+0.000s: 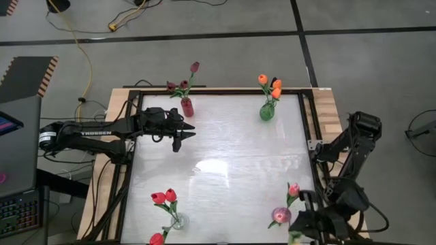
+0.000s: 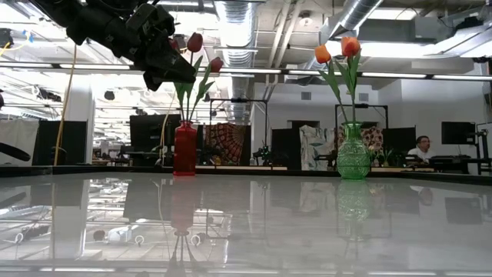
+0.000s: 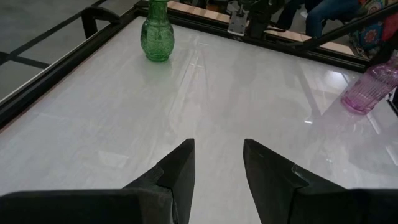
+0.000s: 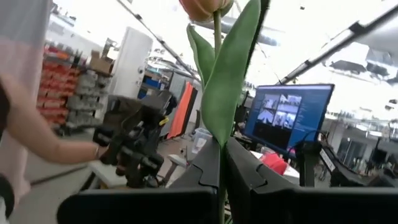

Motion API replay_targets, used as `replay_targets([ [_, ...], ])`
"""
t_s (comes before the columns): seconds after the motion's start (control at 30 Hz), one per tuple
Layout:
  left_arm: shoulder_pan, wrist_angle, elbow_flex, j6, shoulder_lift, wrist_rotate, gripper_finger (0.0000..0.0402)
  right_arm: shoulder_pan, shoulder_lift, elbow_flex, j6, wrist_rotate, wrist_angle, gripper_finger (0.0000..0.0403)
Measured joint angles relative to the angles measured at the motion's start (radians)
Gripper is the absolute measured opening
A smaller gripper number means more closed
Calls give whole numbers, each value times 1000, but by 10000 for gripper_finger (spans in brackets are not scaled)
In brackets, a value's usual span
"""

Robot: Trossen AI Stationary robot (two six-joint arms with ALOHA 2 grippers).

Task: Sort flowers into vase by color
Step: Put the pink flower into the purple vase

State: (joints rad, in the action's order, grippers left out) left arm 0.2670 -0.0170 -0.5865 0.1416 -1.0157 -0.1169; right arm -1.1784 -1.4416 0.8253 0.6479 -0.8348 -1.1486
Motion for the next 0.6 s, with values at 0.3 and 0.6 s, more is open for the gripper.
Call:
replay_targets([
  [0.3,0,0,0,11,0,0,122,-34,-96,0,145,-5,-70,34],
  [0.6,0,0,0,13,0,0,122,-50,-135,0,175,-113,-80,33],
])
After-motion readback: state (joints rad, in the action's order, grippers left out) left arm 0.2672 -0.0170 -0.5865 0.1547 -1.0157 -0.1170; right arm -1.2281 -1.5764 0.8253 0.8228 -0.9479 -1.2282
